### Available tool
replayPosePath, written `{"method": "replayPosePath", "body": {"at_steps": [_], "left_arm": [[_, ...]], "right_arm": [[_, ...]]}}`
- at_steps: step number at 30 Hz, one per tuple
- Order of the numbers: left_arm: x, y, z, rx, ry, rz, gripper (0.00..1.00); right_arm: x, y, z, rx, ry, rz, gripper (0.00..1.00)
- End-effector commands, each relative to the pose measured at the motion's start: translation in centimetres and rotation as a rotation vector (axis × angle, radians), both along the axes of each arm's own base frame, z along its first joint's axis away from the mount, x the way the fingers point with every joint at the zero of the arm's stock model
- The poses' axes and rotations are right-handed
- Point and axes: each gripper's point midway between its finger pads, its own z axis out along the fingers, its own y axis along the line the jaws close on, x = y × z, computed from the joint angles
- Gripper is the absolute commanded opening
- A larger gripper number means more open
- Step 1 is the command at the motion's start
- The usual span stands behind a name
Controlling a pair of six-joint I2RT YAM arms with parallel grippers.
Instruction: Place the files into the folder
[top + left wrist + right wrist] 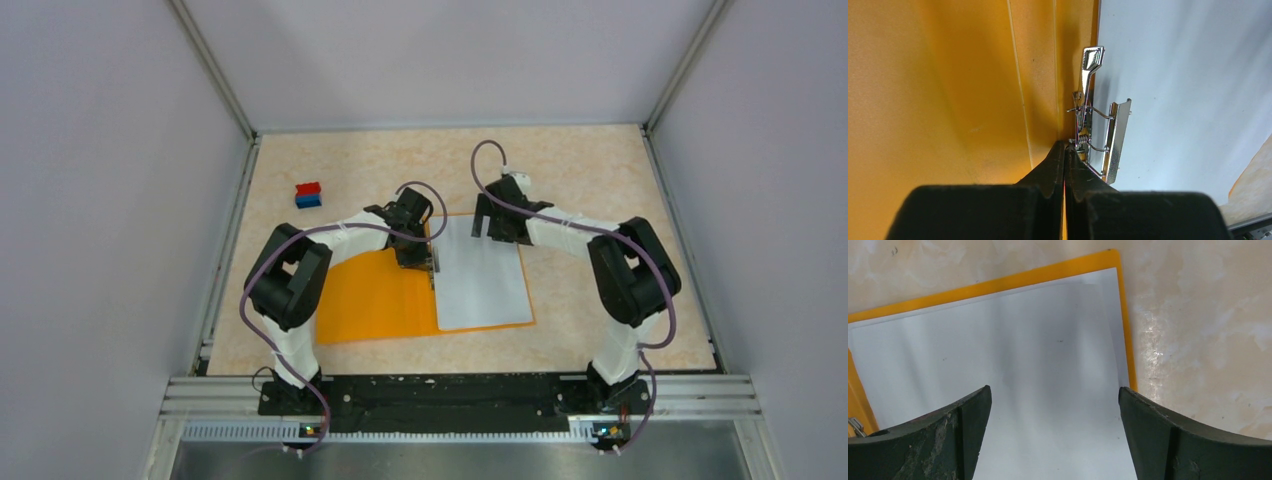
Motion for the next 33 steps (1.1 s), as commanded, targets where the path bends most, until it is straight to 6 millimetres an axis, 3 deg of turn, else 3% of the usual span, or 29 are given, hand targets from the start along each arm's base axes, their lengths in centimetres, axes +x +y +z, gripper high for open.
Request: {"method": "replayPosePath", "body": {"at_steps": [1, 5, 14, 22, 26, 33], "left_arm": [[1.1, 0.1, 0.4, 0.013, -0.042, 0.003, 0.0], [1.2, 0.1, 0.5, 0.012, -0.045, 0.001, 0.0], [2.1, -0.6, 0.8, 0.021, -0.055, -0.058, 0.0], [3.2, -1.3, 1.4, 0.024, -0.069, -0.097, 0.0], [3.5, -0.7, 1.1, 0.044, -0.063, -0.091, 0.0], [3.7, 0.3, 1.5, 0.039, -0.066, -0.083, 0.0]], "right_arm": [[1.9, 0.3, 5.3, 0.072, -0.106, -0.022, 0.96], [2.3, 0.3, 6.4, 0.08, -0.118, -0.013, 0.96], [1.5, -0.8, 6.8, 0.093, -0.102, -0.029, 0.94], [-1.2, 1.8, 6.2, 0.153, -0.05, 0.052, 0.76], [-2.2, 3.3, 5.7, 0.145, -0.035, 0.102, 0.65], [-3.0, 6.4, 5.6, 0.214, -0.017, 0.197, 0.57]]}}
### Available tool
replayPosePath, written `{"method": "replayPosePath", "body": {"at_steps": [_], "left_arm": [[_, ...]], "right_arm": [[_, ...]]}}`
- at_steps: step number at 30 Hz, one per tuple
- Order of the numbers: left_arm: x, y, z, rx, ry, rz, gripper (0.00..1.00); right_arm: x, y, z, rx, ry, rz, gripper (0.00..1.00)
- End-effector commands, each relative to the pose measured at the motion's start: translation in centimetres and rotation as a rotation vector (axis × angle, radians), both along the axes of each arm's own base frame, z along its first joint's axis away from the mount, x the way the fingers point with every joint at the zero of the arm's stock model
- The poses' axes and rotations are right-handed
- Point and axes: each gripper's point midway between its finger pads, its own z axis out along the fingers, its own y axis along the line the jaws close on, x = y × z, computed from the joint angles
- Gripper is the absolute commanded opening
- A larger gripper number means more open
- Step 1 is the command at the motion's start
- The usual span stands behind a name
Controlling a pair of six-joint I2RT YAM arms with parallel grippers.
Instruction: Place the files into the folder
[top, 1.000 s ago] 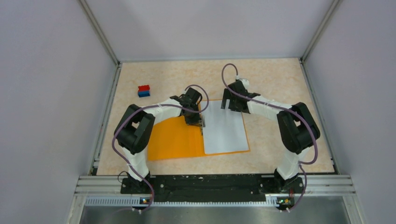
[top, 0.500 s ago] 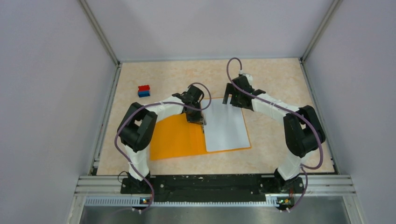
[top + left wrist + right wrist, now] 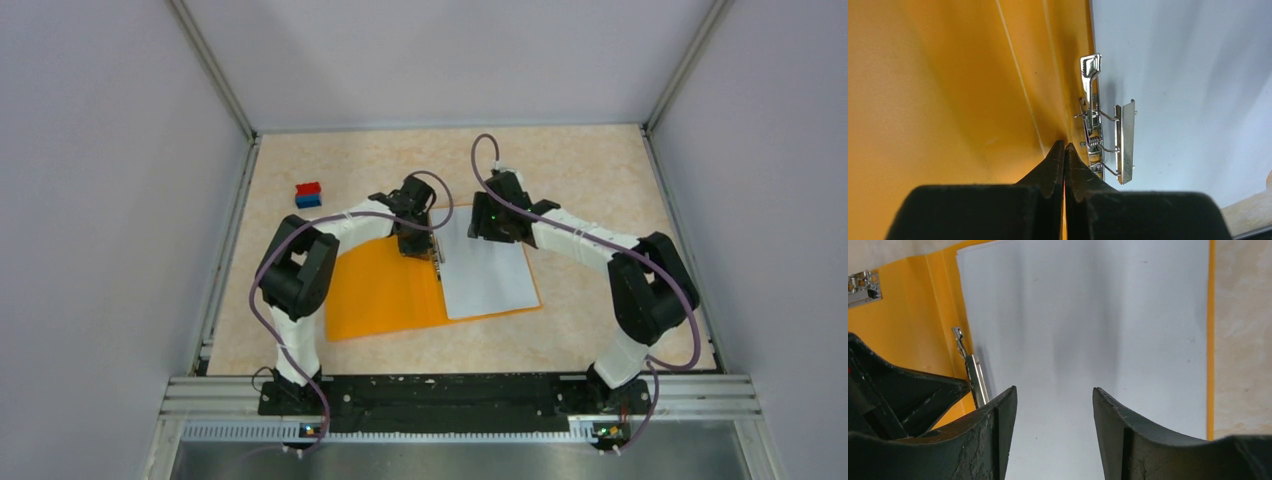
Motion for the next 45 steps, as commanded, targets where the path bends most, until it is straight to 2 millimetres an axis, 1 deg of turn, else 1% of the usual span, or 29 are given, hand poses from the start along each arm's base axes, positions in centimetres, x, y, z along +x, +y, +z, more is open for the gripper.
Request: {"method": "replayPosePath", "body": {"at_steps": [1, 3, 4, 6, 7, 10, 14, 17, 19, 23, 29, 32, 35, 38, 40, 45], "left_arm": [[1.1, 0.6, 1.3, -0.002, -0.039, -0.004, 0.0], [1.5, 0.7, 1.7, -0.007, -0.046, -0.007, 0.0], [1.7, 0.7, 1.8, -0.013, -0.047, -0.008, 0.0], [2.0, 0.8, 1.7, -0.018, -0.033, -0.011, 0.0], [2.3, 0.9, 1.7, -0.019, -0.031, -0.008, 0.0], [3.1, 0.3, 1.7, -0.037, -0.031, -0.027, 0.0], [3.8, -0.9, 1.3, -0.066, -0.015, -0.063, 0.0], [4.0, -1.9, 1.3, -0.093, -0.007, -0.083, 0.0], [3.9, -2.3, 1.4, -0.104, -0.008, -0.093, 0.0], [3.0, -3.4, 1.7, -0.112, -0.012, -0.124, 0.0], [2.3, -4.3, 1.8, -0.133, -0.01, -0.152, 0.0], [2.4, -4.3, 2.2, -0.126, -0.023, -0.151, 0.0], [2.8, -3.9, 2.8, -0.106, -0.038, -0.134, 0.0], [3.3, -3.5, 3.4, -0.09, -0.058, -0.12, 0.0], [3.6, -3.4, 3.7, -0.087, -0.066, -0.114, 0.0], [4.5, -3.3, 4.5, -0.092, -0.085, -0.105, 0.0]], "right_arm": [[-0.5, 3.2, 0.9, 0.087, -0.012, 0.096, 0.56], [-0.9, 4.7, 0.7, 0.107, 0.004, 0.123, 0.54], [-1.1, 5.2, 0.4, 0.104, 0.01, 0.126, 0.53], [-1.4, 5.4, 0.0, 0.087, 0.016, 0.111, 0.51], [-1.8, 5.3, -0.4, 0.082, 0.024, 0.105, 0.49], [-2.4, 5.1, -0.8, 0.078, 0.027, 0.084, 0.48], [-2.6, 4.5, -0.6, 0.079, 0.017, 0.056, 0.48], [-2.5, 4.2, -0.4, 0.078, 0.007, 0.042, 0.47], [-2.5, 4.3, -0.2, 0.081, 0.003, 0.042, 0.47], [-2.6, 4.6, 0.0, 0.091, 0.004, 0.049, 0.47], [-2.8, 4.3, 0.0, 0.091, 0.001, 0.043, 0.47], [-2.6, 3.6, -0.1, 0.063, -0.004, 0.02, 0.47], [-2.1, 2.5, -0.5, 0.024, -0.004, 0.003, 0.46], [-1.7, 1.6, -1.0, -0.017, 0.003, -0.01, 0.35], [-1.6, 1.3, -1.5, -0.031, 0.014, -0.007, 0.29], [-1.4, 1.4, -3.2, -0.065, 0.041, 0.009, 0.17]]}}
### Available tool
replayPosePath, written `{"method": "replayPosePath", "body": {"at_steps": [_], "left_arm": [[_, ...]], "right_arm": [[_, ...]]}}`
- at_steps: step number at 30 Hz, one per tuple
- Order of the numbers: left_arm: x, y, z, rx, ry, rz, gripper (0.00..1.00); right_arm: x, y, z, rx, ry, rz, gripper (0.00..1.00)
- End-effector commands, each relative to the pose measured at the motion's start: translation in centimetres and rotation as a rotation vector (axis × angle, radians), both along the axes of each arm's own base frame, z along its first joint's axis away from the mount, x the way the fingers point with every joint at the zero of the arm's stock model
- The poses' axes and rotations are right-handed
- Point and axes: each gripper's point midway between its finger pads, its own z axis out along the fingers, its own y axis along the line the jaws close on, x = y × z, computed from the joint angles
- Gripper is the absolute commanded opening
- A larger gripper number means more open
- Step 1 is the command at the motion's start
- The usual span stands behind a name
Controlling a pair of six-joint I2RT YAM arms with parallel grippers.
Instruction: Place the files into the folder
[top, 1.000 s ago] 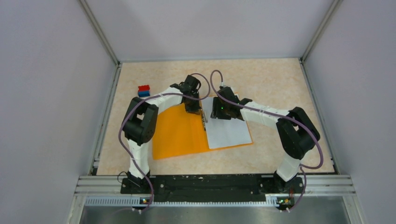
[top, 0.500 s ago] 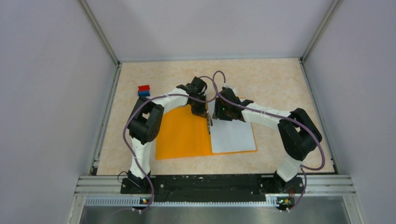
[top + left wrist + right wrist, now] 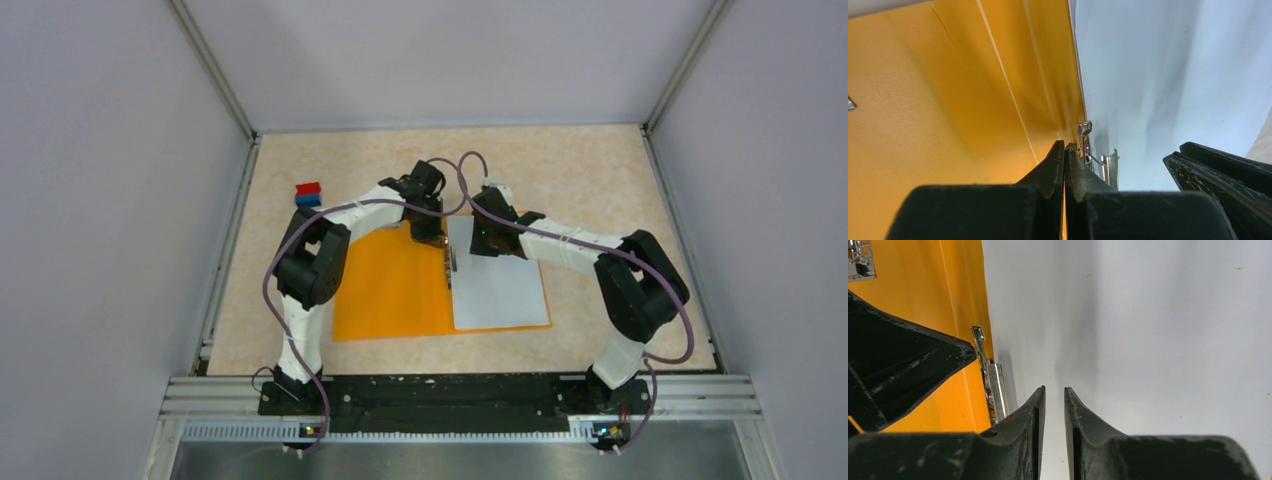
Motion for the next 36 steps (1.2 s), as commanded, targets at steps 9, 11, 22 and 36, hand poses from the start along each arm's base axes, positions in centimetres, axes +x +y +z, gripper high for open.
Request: {"method": "replayPosePath", "body": {"at_steps": [9, 11, 22, 36], "left_arm": [[4.6, 0.3, 4.2, -0.072, -0.099, 0.035, 0.02], [4.8, 0.1, 4.2, -0.085, -0.092, 0.026, 0.04], [4.3, -1.9, 1.8, -0.193, 0.01, -0.014, 0.16], [2.6, -2.7, 2.4, -0.29, 0.047, -0.045, 0.18]], "right_arm": [[1.3, 0.2, -3.1, -0.067, 0.045, 0.01, 0.04], [1.3, 0.2, -3.3, -0.067, 0.048, 0.006, 0.04], [1.3, 0.3, -3.4, -0.066, 0.054, 0.005, 0.04], [1.4, 0.5, -3.1, -0.056, 0.05, 0.006, 0.03]]}}
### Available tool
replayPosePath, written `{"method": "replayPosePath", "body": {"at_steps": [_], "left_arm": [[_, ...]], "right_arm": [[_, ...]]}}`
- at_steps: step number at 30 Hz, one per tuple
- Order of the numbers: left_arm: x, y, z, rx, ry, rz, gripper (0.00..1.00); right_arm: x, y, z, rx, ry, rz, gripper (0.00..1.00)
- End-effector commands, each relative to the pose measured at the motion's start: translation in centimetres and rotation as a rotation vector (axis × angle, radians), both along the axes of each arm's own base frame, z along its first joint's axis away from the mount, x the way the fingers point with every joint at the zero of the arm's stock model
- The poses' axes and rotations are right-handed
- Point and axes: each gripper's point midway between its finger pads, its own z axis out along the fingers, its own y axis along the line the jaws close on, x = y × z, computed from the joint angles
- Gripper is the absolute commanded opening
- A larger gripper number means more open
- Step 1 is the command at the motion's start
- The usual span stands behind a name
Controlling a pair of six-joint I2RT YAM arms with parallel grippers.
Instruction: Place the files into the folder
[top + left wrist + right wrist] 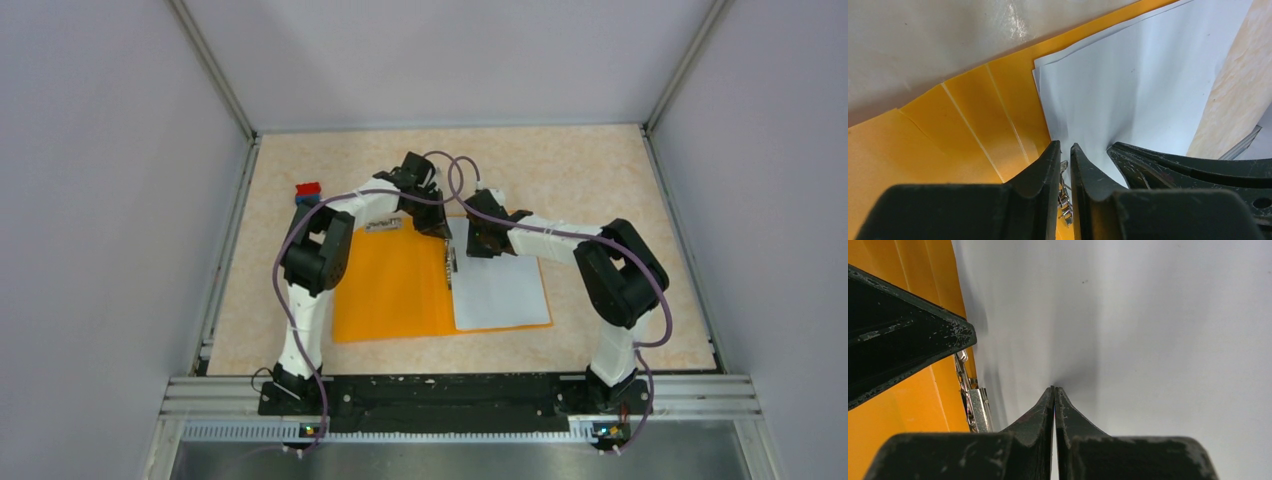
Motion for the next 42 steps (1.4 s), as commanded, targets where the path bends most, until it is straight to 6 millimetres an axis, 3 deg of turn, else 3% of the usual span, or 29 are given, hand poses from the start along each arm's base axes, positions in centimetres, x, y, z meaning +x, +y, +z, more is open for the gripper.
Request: {"method": "replayPosePath", "body": {"at_steps": [1, 11, 16, 42], "left_arm": [[-0.2, -0.6, 2.6, -0.075, -0.029, -0.019, 0.18], [-1.1, -0.9, 5.3, -0.133, -0.052, -0.044, 0.17], [-2.0, -0.8, 5.8, -0.149, -0.048, -0.059, 0.17], [-8.0, -1.3, 4.5, -0.136, -0.016, -0.154, 0.16]], "right_arm": [[0.6, 0.1, 0.1, -0.003, 0.0, -0.008, 0.03], [0.7, 0.2, 0.0, -0.001, 0.003, -0.01, 0.02], [0.8, 0.3, 0.0, 0.002, 0.003, -0.011, 0.02], [1.0, 0.6, 0.5, 0.014, -0.002, -0.008, 0.02]]}}
